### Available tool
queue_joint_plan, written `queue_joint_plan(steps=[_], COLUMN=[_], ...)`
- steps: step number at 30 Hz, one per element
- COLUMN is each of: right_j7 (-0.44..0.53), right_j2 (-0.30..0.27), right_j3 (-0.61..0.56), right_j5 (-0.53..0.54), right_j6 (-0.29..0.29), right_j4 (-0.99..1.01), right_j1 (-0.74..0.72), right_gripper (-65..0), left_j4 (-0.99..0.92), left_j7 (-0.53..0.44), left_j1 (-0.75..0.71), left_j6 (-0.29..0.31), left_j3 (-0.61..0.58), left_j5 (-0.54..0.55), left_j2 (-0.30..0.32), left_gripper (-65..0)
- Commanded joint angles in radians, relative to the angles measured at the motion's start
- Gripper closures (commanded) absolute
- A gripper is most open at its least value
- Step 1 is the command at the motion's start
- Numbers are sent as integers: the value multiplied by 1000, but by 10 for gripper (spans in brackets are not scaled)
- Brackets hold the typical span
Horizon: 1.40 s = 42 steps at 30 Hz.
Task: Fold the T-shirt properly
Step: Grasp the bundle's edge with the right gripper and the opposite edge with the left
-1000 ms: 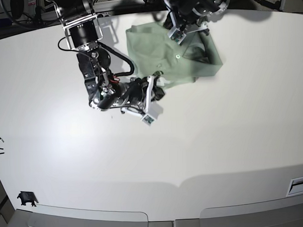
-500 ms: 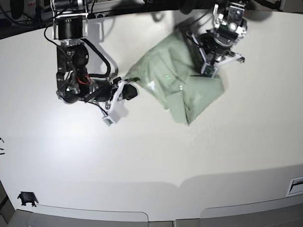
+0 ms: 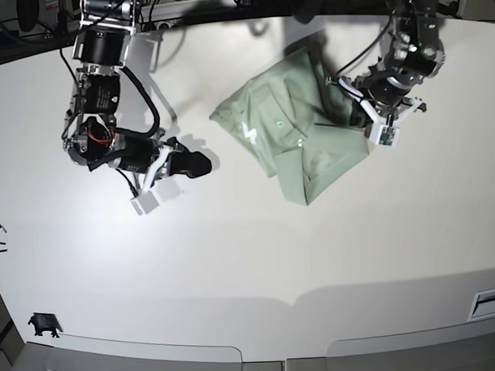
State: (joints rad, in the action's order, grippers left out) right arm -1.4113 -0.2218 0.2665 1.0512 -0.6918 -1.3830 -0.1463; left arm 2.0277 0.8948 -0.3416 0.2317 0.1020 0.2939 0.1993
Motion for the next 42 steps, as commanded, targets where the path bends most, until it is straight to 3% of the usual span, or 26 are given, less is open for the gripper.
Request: queue_joint_plan(steps=[1, 3, 6, 8, 17, 20, 27, 35, 38, 42], right_j7=[15, 15, 15, 15, 15, 15, 15, 15, 15, 15], right_j2=[-12, -14, -13, -14, -13, -7, -2, -2, -2, -3], right_j3=[3, 2, 2, 2, 2, 0, -25, -199, -241, -247], right_j5=[39, 82, 179, 210, 205, 208, 239, 169, 148, 149], right_j6=[-6, -6, -6, -6, -6, -6, -6, -6, -6, -6], right_j4=[-18, -18, -18, -18, -17, -17, -17, -17, -17, -17], right_j1=[-18, -8, 20, 45, 126, 145, 152, 153, 153, 153], right_gripper=[0, 0, 0, 0, 0, -103, -102, -102, -89, -22], left_j4=[30, 49, 55, 55, 55, 53, 45, 10, 10, 10], left_j7=[-1, 8, 25, 25, 3, 2, -37, -59, -94, -131], left_j1=[-22, -66, -132, -174, -249, -257, -256, -251, -251, -251], left_j6=[14, 50, 121, 144, 166, 181, 196, 195, 195, 188], left_j3=[13, 23, 22, 21, 21, 21, -14, -136, -137, -137], left_j5=[41, 110, 220, 259, 304, 322, 335, 225, 194, 177], left_j2=[3, 3, 0, 0, -45, -72, -88, -88, -88, -88], left_gripper=[0, 0, -150, -199, -199, -199, -198, -197, -169, -81])
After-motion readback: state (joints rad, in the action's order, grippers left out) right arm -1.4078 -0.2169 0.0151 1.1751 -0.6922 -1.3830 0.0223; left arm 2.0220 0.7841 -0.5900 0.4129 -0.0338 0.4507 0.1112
